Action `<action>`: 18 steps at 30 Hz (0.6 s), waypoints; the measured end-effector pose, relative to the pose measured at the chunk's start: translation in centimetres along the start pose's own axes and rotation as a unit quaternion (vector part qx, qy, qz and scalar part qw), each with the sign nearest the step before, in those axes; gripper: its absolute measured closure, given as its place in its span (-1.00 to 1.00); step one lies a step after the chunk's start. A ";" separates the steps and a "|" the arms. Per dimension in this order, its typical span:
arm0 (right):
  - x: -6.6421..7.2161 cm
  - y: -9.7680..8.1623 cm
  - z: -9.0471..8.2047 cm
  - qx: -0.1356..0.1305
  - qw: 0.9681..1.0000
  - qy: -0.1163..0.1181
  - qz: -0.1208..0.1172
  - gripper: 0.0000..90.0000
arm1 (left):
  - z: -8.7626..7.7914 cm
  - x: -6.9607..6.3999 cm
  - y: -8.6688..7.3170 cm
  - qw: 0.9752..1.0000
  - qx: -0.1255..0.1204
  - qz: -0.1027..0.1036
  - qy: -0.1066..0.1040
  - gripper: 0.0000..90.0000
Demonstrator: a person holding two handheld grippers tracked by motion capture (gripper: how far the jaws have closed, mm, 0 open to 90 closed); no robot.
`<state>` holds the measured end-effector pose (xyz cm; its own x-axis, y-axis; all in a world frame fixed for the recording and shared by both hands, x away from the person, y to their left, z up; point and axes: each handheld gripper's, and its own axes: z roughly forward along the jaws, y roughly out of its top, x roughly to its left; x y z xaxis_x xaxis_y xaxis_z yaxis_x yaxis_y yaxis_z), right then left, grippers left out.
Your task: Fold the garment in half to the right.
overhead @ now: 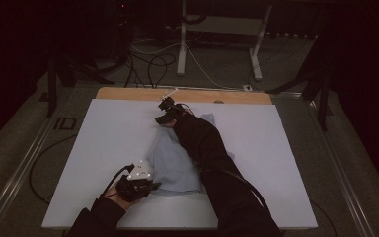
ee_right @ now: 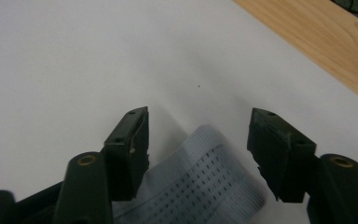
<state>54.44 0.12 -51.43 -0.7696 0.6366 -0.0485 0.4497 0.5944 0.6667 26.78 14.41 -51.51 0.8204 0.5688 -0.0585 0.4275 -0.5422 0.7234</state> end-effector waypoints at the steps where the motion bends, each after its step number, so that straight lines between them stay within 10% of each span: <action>1: 0.0 0.0 0.2 0.003 1.000 -0.002 0.001 -0.06 | 0.0 0.0 0.0 1.000 -0.001 -0.001 0.000 0.93; 18: -0.4 -0.2 0.6 0.030 0.999 0.000 0.022 0.75 | -0.1 -0.1 0.2 1.000 -0.004 0.007 0.005 0.93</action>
<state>54.96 0.05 -52.03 -0.7482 0.6631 -0.0206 0.5092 0.5940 0.6228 26.77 14.33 -51.35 0.8223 0.5674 -0.0426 0.4139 -0.5451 0.7291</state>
